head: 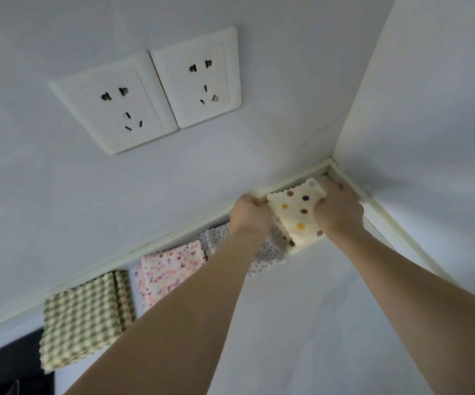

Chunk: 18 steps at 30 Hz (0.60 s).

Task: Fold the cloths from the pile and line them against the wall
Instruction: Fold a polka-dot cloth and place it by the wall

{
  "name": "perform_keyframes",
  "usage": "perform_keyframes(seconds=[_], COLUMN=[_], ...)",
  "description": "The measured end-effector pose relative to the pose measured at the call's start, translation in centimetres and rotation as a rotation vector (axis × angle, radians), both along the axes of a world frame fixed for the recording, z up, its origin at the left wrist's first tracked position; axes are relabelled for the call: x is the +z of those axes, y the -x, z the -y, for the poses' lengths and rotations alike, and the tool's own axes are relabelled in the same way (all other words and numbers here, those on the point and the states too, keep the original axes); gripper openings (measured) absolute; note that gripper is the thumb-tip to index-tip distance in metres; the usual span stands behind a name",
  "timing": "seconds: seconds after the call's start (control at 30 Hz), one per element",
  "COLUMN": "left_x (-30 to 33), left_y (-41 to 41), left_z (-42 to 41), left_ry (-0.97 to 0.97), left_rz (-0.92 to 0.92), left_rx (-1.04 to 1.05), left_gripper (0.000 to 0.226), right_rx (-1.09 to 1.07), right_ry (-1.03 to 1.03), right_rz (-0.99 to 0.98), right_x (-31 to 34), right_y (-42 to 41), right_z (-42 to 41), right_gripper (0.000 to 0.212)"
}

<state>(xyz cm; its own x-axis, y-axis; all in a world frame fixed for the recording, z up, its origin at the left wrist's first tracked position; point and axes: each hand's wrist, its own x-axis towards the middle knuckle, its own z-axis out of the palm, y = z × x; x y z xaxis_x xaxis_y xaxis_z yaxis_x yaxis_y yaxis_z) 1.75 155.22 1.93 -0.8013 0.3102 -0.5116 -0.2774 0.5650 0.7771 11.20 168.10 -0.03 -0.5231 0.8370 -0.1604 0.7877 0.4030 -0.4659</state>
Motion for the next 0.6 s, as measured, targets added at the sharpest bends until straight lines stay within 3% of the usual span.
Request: perform_keyframes(seconds=[0.1, 0.2, 0.37, 0.47, 0.6], left_x=[1.3, 0.9, -1.2, -1.5, -1.9], left_y=[-0.9, -1.2, -1.0, -0.3, 1.2], left_z=[4.3, 9.1, 18.3, 22.1, 24.5], left_ry=[0.072, 0.316, 0.634, 0.746, 0.861], left_rz=[-0.379, -0.608, -0.621, -0.497, -0.289], left_rx=[-0.065, -0.035, 0.095, 0.227, 0.276], left_gripper=[0.011, 0.029, 0.046, 0.047, 0.066], right_rx=[0.054, 0.091, 0.084, 0.104, 0.136], right_ry=[-0.01, 0.017, -0.041, -0.078, -0.093], right_rz=[0.093, 0.277, 0.302, 0.329, 0.343], right_x=[-0.1, -1.2, -2.2, -2.3, -2.2], right_y=[1.5, 2.2, 2.3, 2.8, 3.2], right_z=[1.7, 3.5, 5.7, 7.0, 8.4], right_gripper=[0.054, 0.079, 0.09, 0.092, 0.09])
